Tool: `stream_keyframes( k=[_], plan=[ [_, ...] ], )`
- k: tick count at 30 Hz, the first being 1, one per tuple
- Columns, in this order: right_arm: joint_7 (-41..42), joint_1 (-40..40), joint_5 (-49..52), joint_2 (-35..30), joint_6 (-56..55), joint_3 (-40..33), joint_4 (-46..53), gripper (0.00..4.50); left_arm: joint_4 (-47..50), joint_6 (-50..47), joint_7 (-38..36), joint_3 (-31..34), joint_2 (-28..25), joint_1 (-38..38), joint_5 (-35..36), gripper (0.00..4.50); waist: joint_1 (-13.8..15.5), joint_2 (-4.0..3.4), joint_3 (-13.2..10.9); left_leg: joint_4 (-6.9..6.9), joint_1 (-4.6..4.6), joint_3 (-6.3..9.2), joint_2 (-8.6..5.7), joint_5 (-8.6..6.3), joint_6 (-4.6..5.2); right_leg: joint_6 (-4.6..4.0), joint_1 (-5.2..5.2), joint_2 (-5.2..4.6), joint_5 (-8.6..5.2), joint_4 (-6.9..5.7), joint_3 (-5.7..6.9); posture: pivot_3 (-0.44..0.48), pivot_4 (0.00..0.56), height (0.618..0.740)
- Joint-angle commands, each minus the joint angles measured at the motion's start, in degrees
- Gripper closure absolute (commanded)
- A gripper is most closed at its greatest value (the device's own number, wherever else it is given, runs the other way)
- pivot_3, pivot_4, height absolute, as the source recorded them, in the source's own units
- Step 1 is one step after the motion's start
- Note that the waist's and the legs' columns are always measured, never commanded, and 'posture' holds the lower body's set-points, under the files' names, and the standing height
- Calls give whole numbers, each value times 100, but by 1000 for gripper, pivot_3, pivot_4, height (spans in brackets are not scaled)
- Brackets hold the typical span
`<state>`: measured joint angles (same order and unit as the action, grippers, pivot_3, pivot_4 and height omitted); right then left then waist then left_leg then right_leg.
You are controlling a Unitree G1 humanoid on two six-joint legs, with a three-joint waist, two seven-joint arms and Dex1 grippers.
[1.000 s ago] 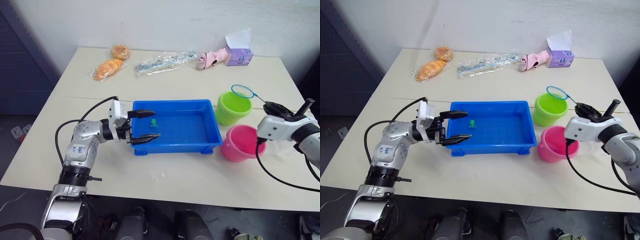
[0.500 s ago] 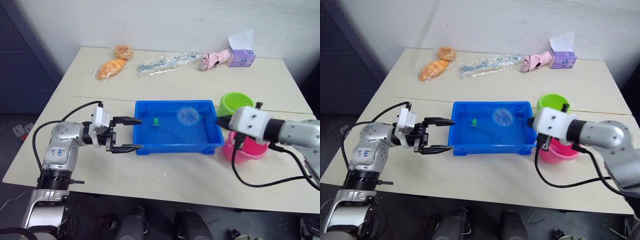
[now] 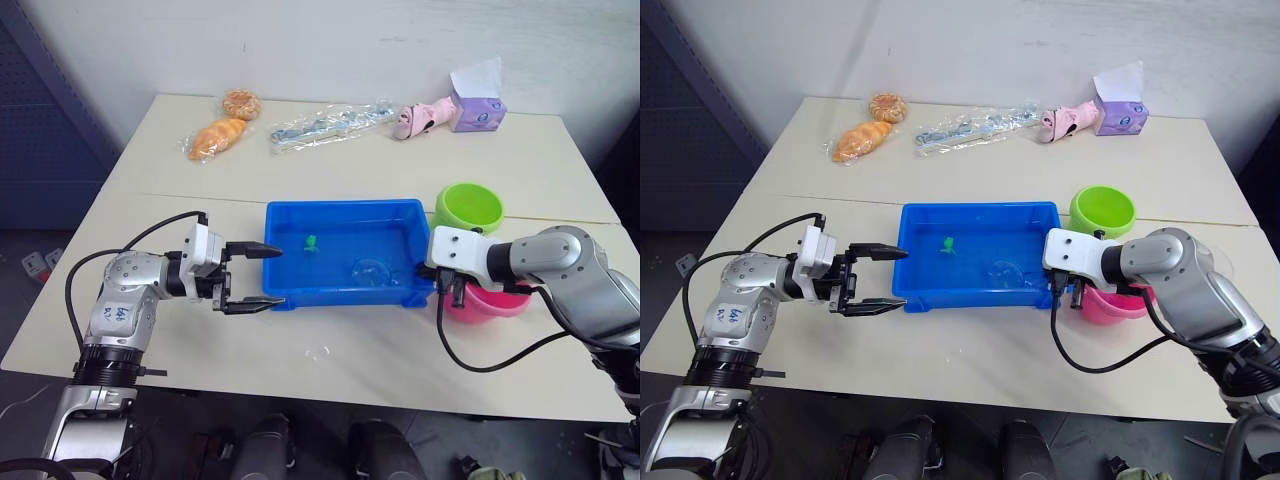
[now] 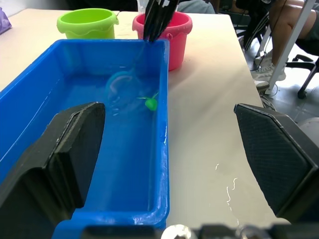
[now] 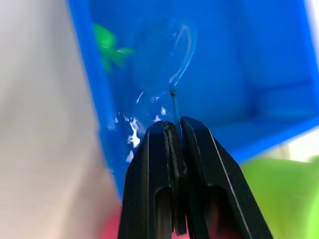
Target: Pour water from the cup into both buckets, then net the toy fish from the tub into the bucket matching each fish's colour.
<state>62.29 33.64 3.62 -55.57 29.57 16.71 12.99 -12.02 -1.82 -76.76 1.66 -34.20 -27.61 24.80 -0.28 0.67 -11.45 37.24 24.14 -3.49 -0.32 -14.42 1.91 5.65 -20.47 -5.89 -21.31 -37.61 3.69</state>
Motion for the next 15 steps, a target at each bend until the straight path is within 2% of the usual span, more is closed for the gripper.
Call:
stream_keyframes(
  k=[1,8,15],
  plan=[
    [402,369,157,8,734,61,-152,4500,210,60,64,67,-29,23,17,39,-2,0,0,1,0,0,0,0,0,0,0,0,0,0,0,0,150,740],
    [709,783,568,157,1949,-19,-272,4500,251,52,126,66,-14,10,35,39,-3,0,0,-2,0,1,0,0,0,0,-2,-1,0,-1,0,0,150,740],
    [438,880,1268,349,3353,-545,-171,4500,298,58,214,83,-20,63,31,39,1,0,0,-3,1,2,0,-1,0,-1,-2,-2,0,-1,0,0,150,740]
  ],
)
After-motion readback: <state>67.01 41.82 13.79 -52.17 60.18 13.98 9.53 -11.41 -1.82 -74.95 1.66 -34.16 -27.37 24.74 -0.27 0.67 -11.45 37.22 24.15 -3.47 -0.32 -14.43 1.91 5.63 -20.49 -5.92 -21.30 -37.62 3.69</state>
